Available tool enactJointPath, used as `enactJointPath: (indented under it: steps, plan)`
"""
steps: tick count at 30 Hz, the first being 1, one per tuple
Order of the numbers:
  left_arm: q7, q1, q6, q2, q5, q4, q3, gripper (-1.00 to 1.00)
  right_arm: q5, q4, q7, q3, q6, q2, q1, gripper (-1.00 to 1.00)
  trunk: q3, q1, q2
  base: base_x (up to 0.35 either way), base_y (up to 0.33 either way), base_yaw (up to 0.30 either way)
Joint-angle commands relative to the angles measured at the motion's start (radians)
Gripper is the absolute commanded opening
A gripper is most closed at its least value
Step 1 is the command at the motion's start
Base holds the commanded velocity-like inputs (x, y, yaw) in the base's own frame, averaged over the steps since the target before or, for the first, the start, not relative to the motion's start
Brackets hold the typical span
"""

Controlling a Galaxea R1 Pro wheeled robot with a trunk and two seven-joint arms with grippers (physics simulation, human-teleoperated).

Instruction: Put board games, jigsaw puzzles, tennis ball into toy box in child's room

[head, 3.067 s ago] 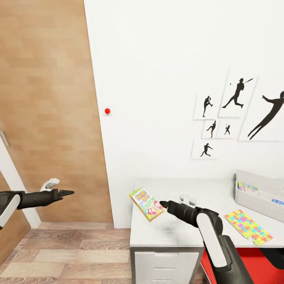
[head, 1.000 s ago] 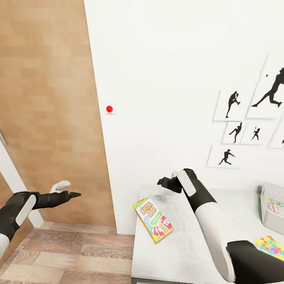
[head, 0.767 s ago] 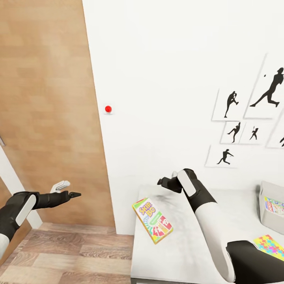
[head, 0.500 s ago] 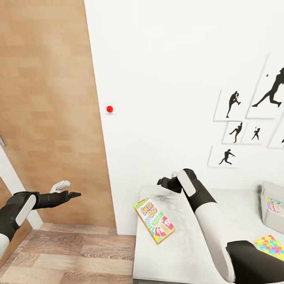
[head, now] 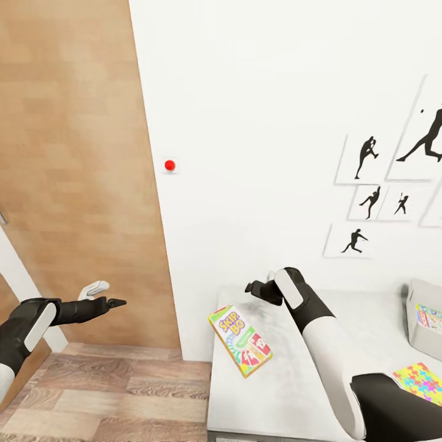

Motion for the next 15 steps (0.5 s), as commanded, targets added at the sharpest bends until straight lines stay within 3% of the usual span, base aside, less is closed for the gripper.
enactJointPath:
  steps: [1, 15]
  plan:
    - [-0.003, -0.001, 0.005, 0.0, 0.0, 0.0, 0.002, 1.0, -0.01, 0.001, -0.01, 0.003, 0.001, 0.001, -0.001, 1.0, -0.004, 0.001, -0.003, 0.0, 0.0, 0.0]
    - [-0.002, -0.001, 0.007, 0.0, 0.0, 0.0, 0.001, 1.0, -0.01, 0.014, -0.01, 0.002, -0.003, 0.001, 0.0, 1.0, -0.027, 0.001, -0.003, 0.0, 0.0, 0.0]
